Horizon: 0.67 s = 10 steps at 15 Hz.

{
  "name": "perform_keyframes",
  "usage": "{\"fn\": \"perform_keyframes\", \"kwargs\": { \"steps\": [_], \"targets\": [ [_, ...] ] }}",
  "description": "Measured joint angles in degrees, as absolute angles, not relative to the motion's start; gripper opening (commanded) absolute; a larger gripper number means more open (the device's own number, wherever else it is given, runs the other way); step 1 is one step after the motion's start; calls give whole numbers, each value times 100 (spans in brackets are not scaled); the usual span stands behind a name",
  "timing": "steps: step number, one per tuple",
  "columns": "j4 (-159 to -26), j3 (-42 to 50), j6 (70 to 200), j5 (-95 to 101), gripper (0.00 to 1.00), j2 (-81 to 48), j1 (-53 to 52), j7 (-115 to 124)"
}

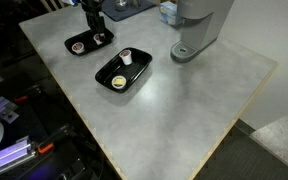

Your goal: Transfer the coffee pods from the box on the right to the box on the left

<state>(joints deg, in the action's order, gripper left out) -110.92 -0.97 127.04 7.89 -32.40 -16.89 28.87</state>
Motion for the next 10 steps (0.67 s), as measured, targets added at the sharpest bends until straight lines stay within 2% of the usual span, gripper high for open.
{"fn": "perform_keyframes", "kwargs": {
  "steps": [10],
  "targets": [
    [-10845,175,12704,789,100,-3097,-1662,2890]
  ]
}}
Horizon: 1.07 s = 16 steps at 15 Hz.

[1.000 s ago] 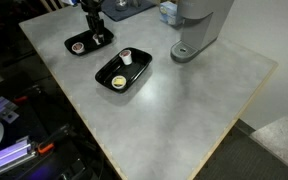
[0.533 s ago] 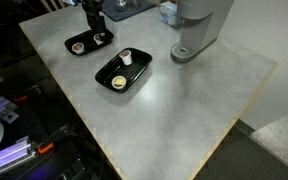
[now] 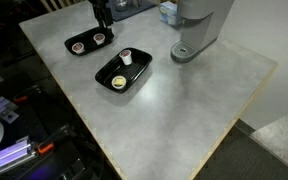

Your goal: Transfer the coffee pods from the box on the right to the box on the left

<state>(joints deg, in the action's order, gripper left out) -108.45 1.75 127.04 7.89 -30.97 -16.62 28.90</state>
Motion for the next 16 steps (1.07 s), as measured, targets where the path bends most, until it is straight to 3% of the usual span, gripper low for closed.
{"fn": "perform_keyframes", "kwargs": {
  "steps": [16],
  "targets": [
    [-10903,870,12703,583,100,-2765,-821,3923]
  ]
}}
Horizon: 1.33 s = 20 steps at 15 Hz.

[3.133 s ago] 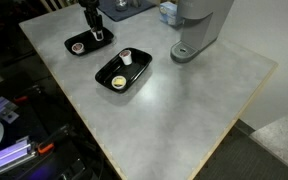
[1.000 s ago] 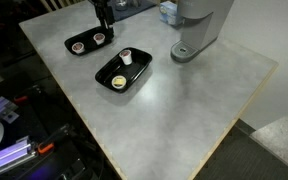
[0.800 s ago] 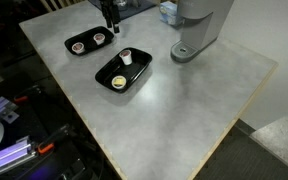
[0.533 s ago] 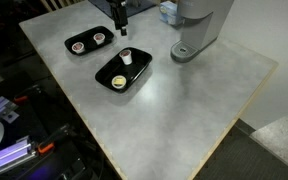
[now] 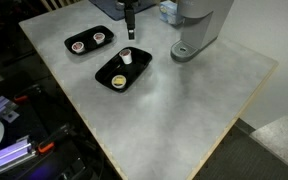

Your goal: Transfer the coffee pods from the box on the right to the box on the left

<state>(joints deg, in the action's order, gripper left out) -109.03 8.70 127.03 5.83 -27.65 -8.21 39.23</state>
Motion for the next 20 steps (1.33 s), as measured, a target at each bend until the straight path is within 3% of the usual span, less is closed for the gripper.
{"fn": "perform_keyframes", "kwargs": {
  "steps": [20],
  "targets": [
    [-11777,870,12707,-513,100,-2436,-451,4540]
  ]
}}
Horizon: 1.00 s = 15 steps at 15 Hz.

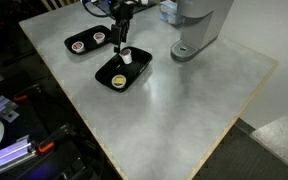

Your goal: Transfer the coffee pods from the box on the right to the box on the left

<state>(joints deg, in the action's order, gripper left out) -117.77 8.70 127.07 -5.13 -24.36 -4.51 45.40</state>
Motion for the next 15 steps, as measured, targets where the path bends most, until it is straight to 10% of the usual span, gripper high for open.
{"fn": "perform_keyframes", "kwargs": {
  "steps": [15],
  "targets": [
    [-12142,870,13105,-730,100,-2436,-353,4762]
  ]
}}
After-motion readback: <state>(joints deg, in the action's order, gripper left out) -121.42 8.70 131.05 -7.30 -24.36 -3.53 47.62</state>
